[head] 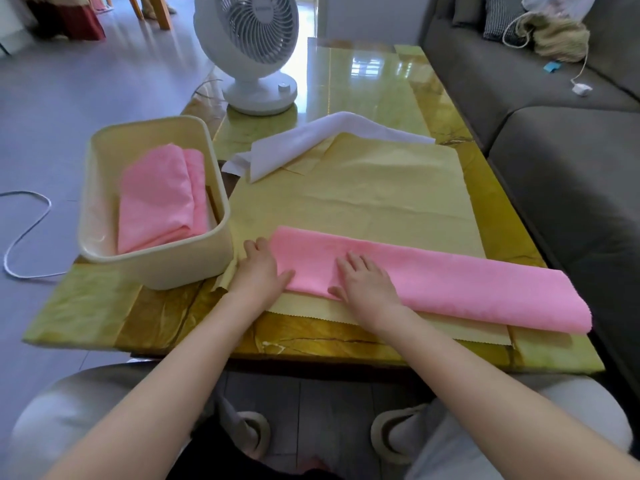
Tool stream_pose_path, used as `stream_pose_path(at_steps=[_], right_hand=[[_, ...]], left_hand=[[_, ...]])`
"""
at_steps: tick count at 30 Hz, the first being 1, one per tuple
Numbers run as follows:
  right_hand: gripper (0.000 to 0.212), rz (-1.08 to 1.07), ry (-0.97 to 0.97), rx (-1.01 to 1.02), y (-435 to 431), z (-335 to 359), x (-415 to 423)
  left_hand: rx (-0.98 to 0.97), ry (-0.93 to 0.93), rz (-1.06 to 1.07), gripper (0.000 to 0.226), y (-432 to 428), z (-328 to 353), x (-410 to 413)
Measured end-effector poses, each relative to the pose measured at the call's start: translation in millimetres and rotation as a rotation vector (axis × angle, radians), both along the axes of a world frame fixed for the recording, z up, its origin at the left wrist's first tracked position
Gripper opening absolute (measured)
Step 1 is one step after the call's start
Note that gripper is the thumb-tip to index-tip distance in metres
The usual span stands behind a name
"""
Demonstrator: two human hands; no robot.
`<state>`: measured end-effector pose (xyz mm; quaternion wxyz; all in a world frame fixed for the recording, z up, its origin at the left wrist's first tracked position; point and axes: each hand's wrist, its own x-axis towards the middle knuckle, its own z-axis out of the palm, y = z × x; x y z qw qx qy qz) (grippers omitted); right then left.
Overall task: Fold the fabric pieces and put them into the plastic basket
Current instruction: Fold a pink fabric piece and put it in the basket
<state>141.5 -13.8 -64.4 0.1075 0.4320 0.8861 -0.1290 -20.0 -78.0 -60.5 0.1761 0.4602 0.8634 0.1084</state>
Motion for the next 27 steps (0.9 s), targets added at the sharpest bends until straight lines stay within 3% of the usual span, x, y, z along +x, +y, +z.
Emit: stream_pose_path(at_steps=[5, 9, 13, 17, 21, 27], right_hand=[[0.061, -0.024, -0.019, -0.016, -1.6, -0.7, -3.2], [0.055, -0.051, 0.042, -0.034, 1.8, -1.4, -5.0], [0.033, -0.119, 0.42, -0.075, 2.5, 12.7, 0.5], [0.035, -0.228, 0.822, -0.141, -0.4, 43.1, 16.6], [0.04, -0.363, 0.956, -0.285, -1.4, 53.5, 47.9], [0.032, -0.72, 0.827, -0.526, 17.5, 20.2, 75.5]], left_hand=[[-0.071, -0.046, 0.069, 0.075, 3.7, 9.2, -1.3], [0.236, -0.039, 0.083, 0.052, 1.2, 16.3, 12.7], [0.636, -0.118, 0.013, 0.042, 3.9, 31.9, 38.4], [0.818, -0.291, -0.117, 0.035, 16.2, 39.3, 74.7], [0.792, -0.412, -0.238, 0.03, 24.7, 29.3, 112.5], [0.55, -0.468, -0.401, 0.023, 23.9, 4.7, 133.7]])
